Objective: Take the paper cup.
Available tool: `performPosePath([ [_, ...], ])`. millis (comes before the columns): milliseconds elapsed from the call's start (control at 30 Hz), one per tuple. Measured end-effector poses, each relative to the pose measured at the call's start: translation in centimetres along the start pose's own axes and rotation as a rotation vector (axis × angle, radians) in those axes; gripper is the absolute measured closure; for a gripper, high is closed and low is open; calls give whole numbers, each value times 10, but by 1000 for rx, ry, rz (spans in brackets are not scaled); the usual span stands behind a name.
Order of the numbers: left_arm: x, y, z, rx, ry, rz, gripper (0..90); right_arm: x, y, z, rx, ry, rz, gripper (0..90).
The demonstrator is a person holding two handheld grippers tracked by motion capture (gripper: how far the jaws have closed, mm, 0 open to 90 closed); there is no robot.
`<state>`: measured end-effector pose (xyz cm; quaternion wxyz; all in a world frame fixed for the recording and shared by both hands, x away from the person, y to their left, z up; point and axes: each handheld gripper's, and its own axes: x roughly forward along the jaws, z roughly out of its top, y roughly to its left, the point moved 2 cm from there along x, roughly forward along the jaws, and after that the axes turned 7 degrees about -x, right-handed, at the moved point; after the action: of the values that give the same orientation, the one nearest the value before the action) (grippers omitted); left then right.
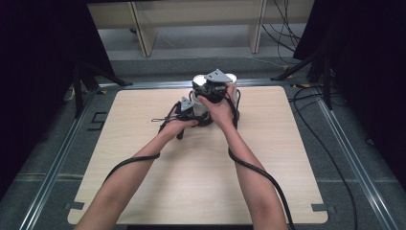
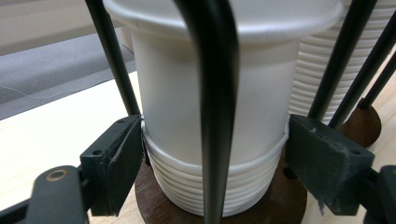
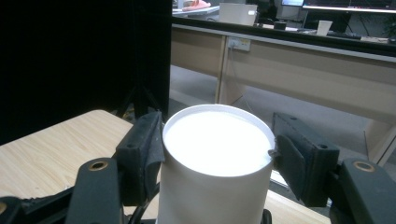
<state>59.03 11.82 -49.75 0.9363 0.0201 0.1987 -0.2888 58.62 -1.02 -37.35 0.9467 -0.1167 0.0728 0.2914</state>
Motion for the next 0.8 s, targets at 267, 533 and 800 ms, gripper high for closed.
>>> performPosePath([
  [267,2,0,-1,-10,-15,-6,192,-7,0,11,21,-37,4,366],
  [533,2,1,-2,12,3,-3,190,-13,0,19,8,-61,3,366],
  [800,1,1,-2,16,4,-2,185,-22,-2,29,14,-82,-1,366],
])
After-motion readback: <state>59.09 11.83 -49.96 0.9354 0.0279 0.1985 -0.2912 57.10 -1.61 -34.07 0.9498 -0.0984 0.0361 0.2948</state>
